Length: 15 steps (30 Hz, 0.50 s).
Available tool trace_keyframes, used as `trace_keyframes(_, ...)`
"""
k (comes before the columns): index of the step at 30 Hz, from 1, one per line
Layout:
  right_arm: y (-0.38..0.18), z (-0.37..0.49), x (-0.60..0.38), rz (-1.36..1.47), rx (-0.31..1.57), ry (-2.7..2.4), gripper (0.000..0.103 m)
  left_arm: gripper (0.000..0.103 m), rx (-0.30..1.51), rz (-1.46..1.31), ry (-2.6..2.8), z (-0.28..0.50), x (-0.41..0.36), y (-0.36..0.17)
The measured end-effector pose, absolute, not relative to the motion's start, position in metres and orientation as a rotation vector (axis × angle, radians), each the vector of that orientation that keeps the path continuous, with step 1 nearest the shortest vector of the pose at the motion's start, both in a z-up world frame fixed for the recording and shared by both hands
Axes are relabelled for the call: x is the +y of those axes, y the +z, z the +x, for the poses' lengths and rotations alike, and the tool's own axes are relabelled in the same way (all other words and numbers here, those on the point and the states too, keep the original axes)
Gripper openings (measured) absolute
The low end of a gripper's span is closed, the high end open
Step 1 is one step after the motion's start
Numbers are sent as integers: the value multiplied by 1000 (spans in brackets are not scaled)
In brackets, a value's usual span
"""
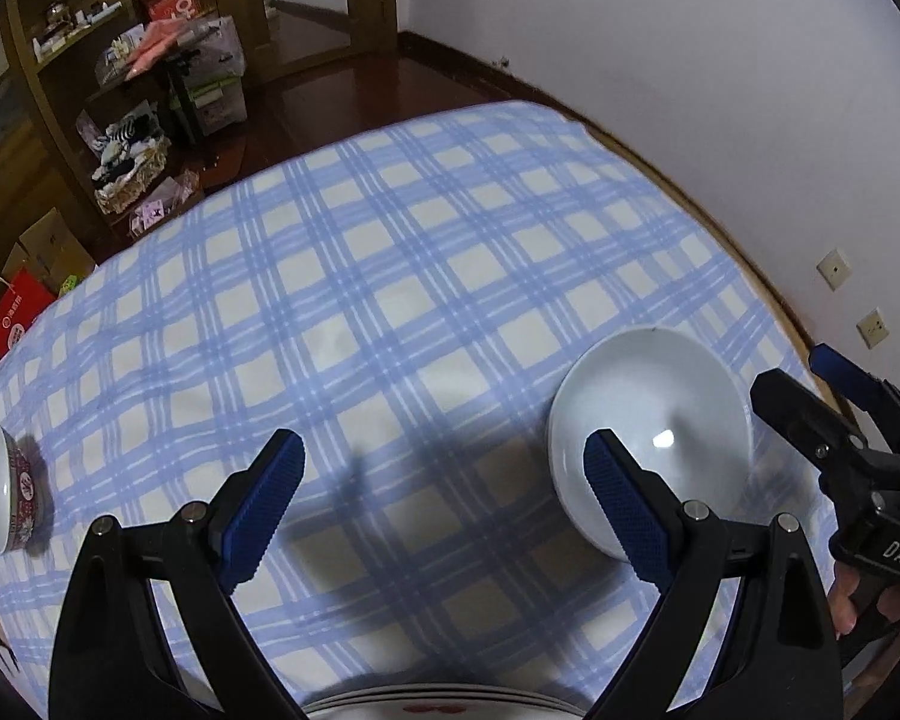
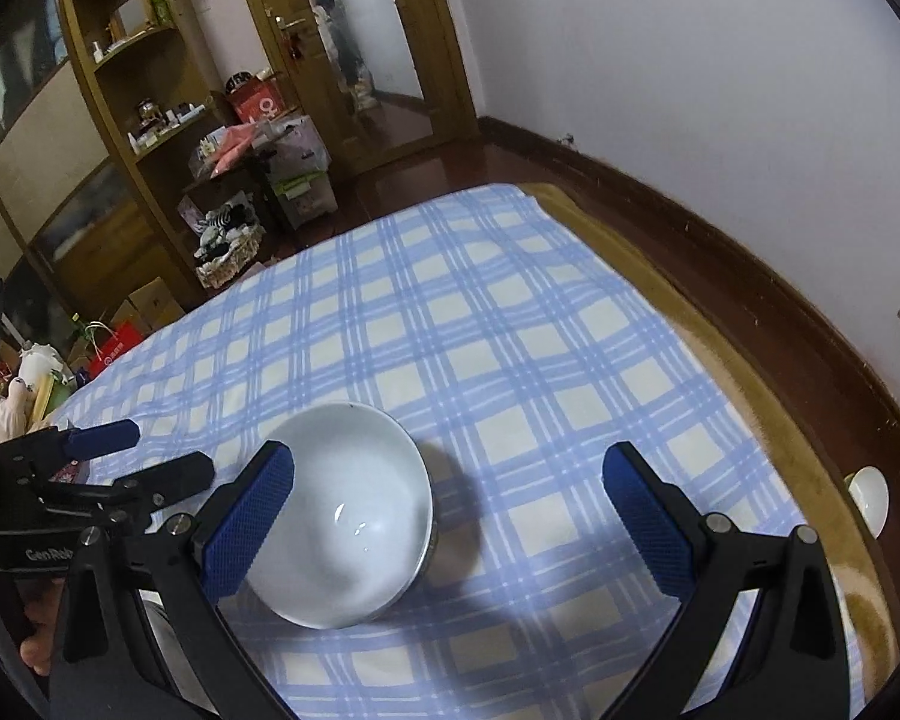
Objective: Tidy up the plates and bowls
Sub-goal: 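Move the left tool toward a white bowl while the right tool approaches another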
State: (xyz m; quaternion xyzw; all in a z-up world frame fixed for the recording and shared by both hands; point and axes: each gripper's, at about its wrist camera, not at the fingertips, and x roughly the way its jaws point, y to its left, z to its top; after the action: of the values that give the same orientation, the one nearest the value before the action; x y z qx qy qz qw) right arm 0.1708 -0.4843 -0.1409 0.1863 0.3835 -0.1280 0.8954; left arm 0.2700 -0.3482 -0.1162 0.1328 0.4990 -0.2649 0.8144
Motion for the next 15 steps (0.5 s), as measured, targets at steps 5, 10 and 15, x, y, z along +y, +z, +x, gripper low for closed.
trace_keyframes(5, -155, 177, -484, 405, 837, -263, 103, 93, 1104, 301, -587, 270, -357, -133)
trace_keyframes(10, -169, 179, -491, 496, 868, -253, 76, 89, 1145, 326, -563, 272, -366, -149)
trace_keyframes(15, -176, 180, -490, 490, 900, -243, 41, 53, 1209, 262, -592, 274, -368, -160)
